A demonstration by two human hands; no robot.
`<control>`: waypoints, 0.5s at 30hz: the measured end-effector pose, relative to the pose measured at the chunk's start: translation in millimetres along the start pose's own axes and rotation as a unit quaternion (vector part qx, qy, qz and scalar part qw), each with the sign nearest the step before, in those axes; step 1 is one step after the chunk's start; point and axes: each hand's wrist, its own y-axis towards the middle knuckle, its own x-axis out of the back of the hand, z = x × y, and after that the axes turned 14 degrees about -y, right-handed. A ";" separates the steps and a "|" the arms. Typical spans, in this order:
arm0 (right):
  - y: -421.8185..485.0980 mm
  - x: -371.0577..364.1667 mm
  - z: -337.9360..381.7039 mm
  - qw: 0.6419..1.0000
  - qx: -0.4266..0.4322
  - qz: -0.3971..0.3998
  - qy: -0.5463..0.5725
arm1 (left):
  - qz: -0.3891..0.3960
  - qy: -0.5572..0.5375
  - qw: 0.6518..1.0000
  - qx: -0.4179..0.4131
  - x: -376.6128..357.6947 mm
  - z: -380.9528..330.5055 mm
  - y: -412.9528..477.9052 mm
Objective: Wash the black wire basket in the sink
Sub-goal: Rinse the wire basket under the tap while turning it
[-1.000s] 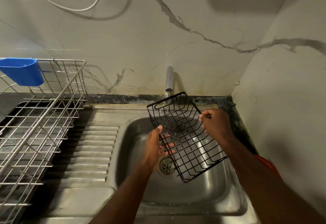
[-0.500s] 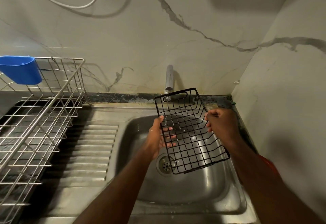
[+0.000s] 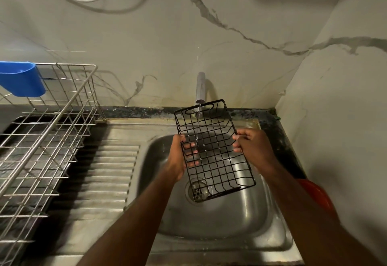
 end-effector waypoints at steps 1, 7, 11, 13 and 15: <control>0.9 -1.3 0.2 1.000 -0.002 0.004 0.001 | -0.006 -0.004 1.000 -0.002 0.3 0.5 0.4; -6.7 -2.6 6.6 0.996 0.012 -0.023 -0.091 | -0.045 -0.010 0.998 -0.045 0.7 7.7 3.1; -17.9 -7.7 29.2 0.994 0.062 -0.050 -0.072 | -0.056 -0.009 0.997 -0.054 -1.3 10.7 3.0; -14.5 -22.8 39.6 0.999 0.040 0.034 0.006 | -0.058 -0.009 0.996 -0.060 -2.2 11.9 2.4; -4.1 -38.9 51.8 0.991 -0.002 0.097 0.091 | -0.062 -0.008 0.996 -0.065 -4.4 11.7 1.0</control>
